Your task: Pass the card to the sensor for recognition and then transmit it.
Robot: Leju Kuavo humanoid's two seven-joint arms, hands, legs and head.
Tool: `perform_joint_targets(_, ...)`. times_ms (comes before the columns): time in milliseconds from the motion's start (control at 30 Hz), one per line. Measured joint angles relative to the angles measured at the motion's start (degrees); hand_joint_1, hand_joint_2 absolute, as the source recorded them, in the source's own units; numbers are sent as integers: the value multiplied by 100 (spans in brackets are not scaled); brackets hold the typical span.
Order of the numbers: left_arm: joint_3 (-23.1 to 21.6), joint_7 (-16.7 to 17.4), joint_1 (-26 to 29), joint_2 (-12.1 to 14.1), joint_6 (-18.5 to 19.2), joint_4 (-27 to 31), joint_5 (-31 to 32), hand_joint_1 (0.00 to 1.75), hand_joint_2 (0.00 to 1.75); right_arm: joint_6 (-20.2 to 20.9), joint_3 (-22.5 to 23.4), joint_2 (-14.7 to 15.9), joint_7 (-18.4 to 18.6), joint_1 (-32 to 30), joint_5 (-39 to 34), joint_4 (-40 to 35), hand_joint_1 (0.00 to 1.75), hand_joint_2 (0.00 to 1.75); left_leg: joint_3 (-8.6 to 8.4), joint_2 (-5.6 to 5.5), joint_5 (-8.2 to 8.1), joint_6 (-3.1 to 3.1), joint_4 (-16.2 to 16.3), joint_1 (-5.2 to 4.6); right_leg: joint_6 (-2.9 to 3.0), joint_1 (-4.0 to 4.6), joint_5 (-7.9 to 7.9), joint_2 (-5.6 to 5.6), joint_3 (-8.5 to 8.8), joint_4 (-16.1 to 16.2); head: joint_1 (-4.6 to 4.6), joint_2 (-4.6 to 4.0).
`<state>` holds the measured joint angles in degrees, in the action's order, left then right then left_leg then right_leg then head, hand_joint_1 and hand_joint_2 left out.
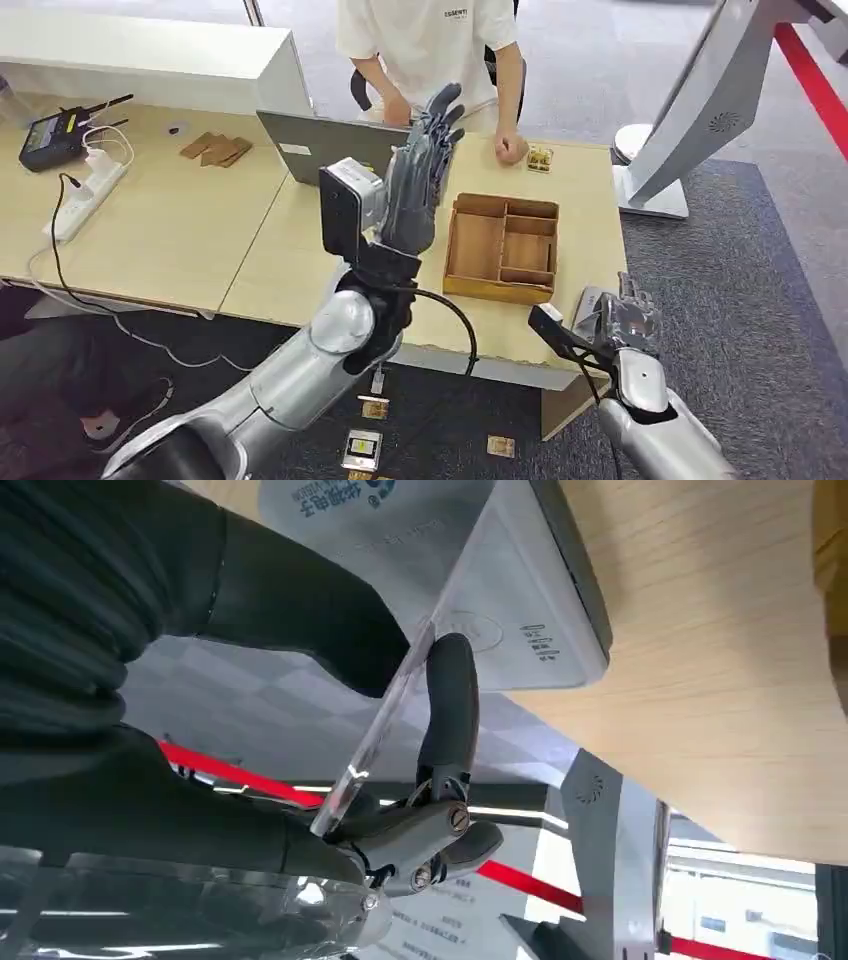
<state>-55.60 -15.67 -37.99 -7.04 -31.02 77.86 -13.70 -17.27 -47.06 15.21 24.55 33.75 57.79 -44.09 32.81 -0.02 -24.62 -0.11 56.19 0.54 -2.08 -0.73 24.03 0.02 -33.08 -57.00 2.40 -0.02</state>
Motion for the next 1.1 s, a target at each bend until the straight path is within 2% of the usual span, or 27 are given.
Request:
perform_joint_targets(167,0,-37,1,-13,48,-26,0,0,0,-56,-4,-13,61,20,-2,20,175,175,1,-1,0,0,0,0,0,0,0,0,-1,0,0,0)
perform_joint_targets(300,0,-55,5,-15,59,-53,26,0,0,-363,44,31,291,27,-4,-99,175,175,1,0,0,0,0,0,0,0,0,0,-1,0,0,0)
perform_joint_targets(633,-2,-29,6,-15,-48,-57,50,0,0,-573,266,203,627,173,46,-714,175,175,2,0,0,0,0,-1,0,-1,0,0,-2,0,0,0)
perform_joint_targets(800,-13,59,44,-15,-125,-55,144,0,0,-525,475,299,767,273,155,-1255,175,175,2,0,0,0,0,0,0,0,0,0,-2,0,0,0)
perform_joint_targets(933,-31,79,67,-13,-155,-55,173,0,0,-658,584,310,765,292,304,-1605,175,175,3,-1,0,0,0,0,0,0,0,0,-2,0,0,0)
perform_joint_targets(1033,-44,55,77,-13,-155,-55,177,0,0,-1183,638,251,393,276,-77,-1906,175,175,3,0,0,0,0,0,0,0,0,0,-2,0,0,0)
perform_joint_targets(1100,-50,22,77,-15,-153,-55,177,0,0,-1360,706,186,197,270,-293,-2054,175,175,2,0,0,0,0,0,0,0,0,0,-3,0,0,0)
